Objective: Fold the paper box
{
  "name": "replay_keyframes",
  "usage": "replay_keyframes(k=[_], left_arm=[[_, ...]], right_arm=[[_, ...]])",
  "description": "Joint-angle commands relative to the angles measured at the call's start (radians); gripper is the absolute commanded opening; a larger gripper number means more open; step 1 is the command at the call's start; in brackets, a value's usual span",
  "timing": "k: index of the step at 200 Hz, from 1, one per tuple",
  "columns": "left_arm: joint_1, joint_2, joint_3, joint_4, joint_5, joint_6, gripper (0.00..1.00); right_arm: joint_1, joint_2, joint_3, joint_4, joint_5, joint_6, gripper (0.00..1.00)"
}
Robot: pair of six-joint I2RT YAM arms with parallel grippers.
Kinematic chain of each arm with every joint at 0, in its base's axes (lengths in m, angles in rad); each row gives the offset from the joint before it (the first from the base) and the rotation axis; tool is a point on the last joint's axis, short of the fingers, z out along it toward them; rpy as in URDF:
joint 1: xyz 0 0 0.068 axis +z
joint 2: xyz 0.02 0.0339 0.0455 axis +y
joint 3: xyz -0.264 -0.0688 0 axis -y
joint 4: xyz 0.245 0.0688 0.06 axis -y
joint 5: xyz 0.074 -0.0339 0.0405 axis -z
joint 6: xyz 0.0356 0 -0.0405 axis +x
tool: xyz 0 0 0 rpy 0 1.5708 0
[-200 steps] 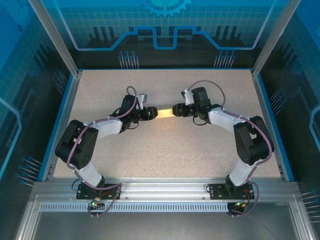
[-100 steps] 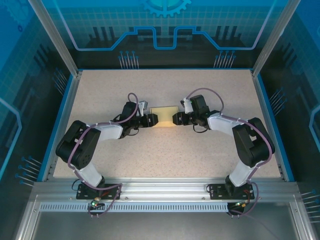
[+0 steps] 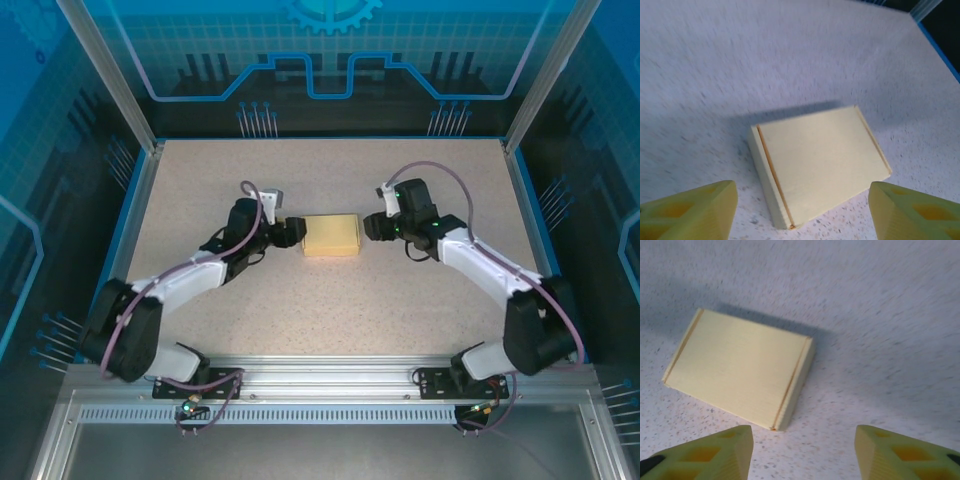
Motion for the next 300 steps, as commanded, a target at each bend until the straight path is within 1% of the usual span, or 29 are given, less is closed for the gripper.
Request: replay_keyframes(k=[1, 6, 14, 20, 28, 43, 52, 55, 58, 61, 91, 109, 136, 156, 168, 191, 206, 223, 233, 252, 287, 300], left_arm=[[0.006, -0.117, -0.04, -0.049, -0.148, 0.102, 0.74], [0.01, -0.14, -0.049, -0.048, -0.165, 0.108, 0.76], [0.015, -0.177, -0.066, -0.04, -0.195, 0.116, 0.84], [0.019, -0.203, -0.082, -0.03, -0.211, 0.121, 0.87], [0.024, -0.236, -0.102, -0.02, -0.236, 0.128, 0.91], [0.036, -0.286, -0.134, -0.012, -0.272, 0.138, 0.97], [0.044, -0.316, -0.15, -0.014, -0.295, 0.147, 0.99], [0.045, -0.324, -0.156, -0.014, -0.301, 0.152, 0.99], [0.047, -0.331, -0.162, -0.013, -0.31, 0.156, 0.99], [0.049, -0.341, -0.168, -0.012, -0.317, 0.16, 0.99], [0.06, -0.422, -0.237, 0.015, -0.401, 0.201, 0.99], [0.072, -0.448, -0.282, 0.051, -0.445, 0.237, 0.99], [0.119, -0.424, -0.319, 0.087, -0.443, 0.274, 0.99], [0.156, -0.367, -0.338, 0.131, -0.421, 0.293, 0.99], [0.179, -0.326, -0.363, 0.198, -0.376, 0.309, 0.99], [0.23, -0.233, -0.399, 0.338, -0.288, 0.298, 0.99], [0.255, -0.158, -0.402, 0.406, -0.247, 0.294, 0.99], [0.277, -0.066, -0.408, 0.529, -0.185, 0.294, 0.99], [0.279, -0.052, -0.375, 0.479, -0.156, 0.306, 0.99], [0.283, -0.011, -0.334, 0.451, -0.151, 0.338, 0.99], [0.308, 0.041, -0.301, 0.465, -0.119, 0.375, 0.99], [0.324, 0.093, -0.312, 0.548, -0.093, 0.385, 0.99]], right_arm=[[-0.001, -0.09, 0.025, -0.067, 0.14, -0.086, 0.63], [-0.003, -0.105, 0.023, -0.067, 0.158, -0.092, 0.64], [-0.01, -0.127, 0.017, -0.065, 0.18, -0.098, 0.66], [-0.018, -0.144, 0.011, -0.064, 0.193, -0.099, 0.67], [-0.03, -0.165, 0.002, -0.059, 0.208, -0.097, 0.72], [-0.052, -0.205, -0.024, -0.047, 0.23, -0.09, 0.83], [-0.064, -0.226, -0.044, -0.042, 0.241, -0.082, 0.87], [-0.067, -0.234, -0.051, -0.041, 0.243, -0.079, 0.91], [-0.07, -0.24, -0.057, -0.04, 0.245, -0.076, 0.98], [-0.072, -0.246, -0.064, -0.038, 0.248, -0.071, 1.0], [-0.102, -0.308, -0.161, -0.005, 0.274, -0.045, 1.0], [-0.129, -0.329, -0.217, 0.026, 0.313, -0.029, 1.0], [-0.169, -0.34, -0.308, 0.112, 0.338, -0.042, 1.0], [-0.195, -0.336, -0.396, 0.239, 0.339, -0.081, 1.0], [-0.205, -0.331, -0.457, 0.348, 0.339, -0.109, 1.0], [-0.23, -0.309, -0.532, 0.488, 0.324, -0.122, 1.0], [-0.247, -0.28, -0.554, 0.528, 0.313, -0.124, 1.0], [-0.259, -0.249, -0.566, 0.592, 0.298, -0.13, 1.0], [-0.261, -0.234, -0.577, 0.631, 0.289, -0.147, 1.0], [-0.264, -0.219, -0.606, 0.696, 0.288, -0.152, 1.0], [-0.275, -0.195, -0.611, 0.744, 0.277, -0.148, 1.0], [-0.28, -0.185, -0.613, 0.767, 0.274, -0.148, 1.0]])
